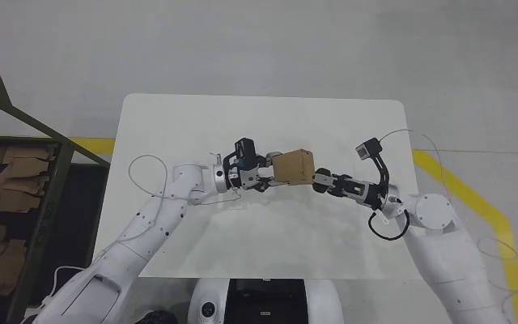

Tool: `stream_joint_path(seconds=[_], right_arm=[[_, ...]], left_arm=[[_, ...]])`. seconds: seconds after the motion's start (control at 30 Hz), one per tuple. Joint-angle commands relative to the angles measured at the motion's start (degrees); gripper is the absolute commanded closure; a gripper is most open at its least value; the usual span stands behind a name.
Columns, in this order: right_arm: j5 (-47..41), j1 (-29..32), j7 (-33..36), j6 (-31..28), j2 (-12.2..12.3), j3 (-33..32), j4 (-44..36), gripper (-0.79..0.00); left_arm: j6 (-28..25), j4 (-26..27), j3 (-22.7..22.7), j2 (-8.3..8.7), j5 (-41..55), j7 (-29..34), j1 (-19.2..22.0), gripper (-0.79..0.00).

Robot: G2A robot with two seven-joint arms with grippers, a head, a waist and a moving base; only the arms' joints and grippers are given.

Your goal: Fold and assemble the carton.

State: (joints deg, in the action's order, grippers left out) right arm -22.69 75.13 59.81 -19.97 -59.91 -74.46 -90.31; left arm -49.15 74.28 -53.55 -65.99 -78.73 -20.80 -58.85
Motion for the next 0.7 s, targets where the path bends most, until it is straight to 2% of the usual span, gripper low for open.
stream_joint_path(seconds=[0.0,0.23,0.5,0.53,0.67], right_arm=[[0.3,0.4,-0.1,-0.2,0.1,-0.1,-0.6,-0.086],[2.4,1.7,-1.5,-0.5,0.3,-0.7,-2.4,-0.095],[9.5,3.3,-7.5,0.4,0.5,-1.3,-5.0,-0.086],[10.2,3.4,-7.8,0.7,0.5,-1.4,-5.3,-0.055],[12.8,4.0,-9.7,1.7,0.7,-1.8,-6.7,-0.025]], left_arm=[[0.1,-0.1,0.0,-0.05,0.2,0.3,0.1,-0.283],[0.1,-0.3,0.2,-0.26,1.2,1.5,0.3,-0.286],[0.3,-0.6,0.3,-0.56,3.0,3.6,0.7,-0.323],[0.3,-0.6,0.4,-0.59,3.2,3.9,0.8,-0.323],[0.4,-0.5,0.4,-0.71,3.6,4.6,0.9,-0.314]])
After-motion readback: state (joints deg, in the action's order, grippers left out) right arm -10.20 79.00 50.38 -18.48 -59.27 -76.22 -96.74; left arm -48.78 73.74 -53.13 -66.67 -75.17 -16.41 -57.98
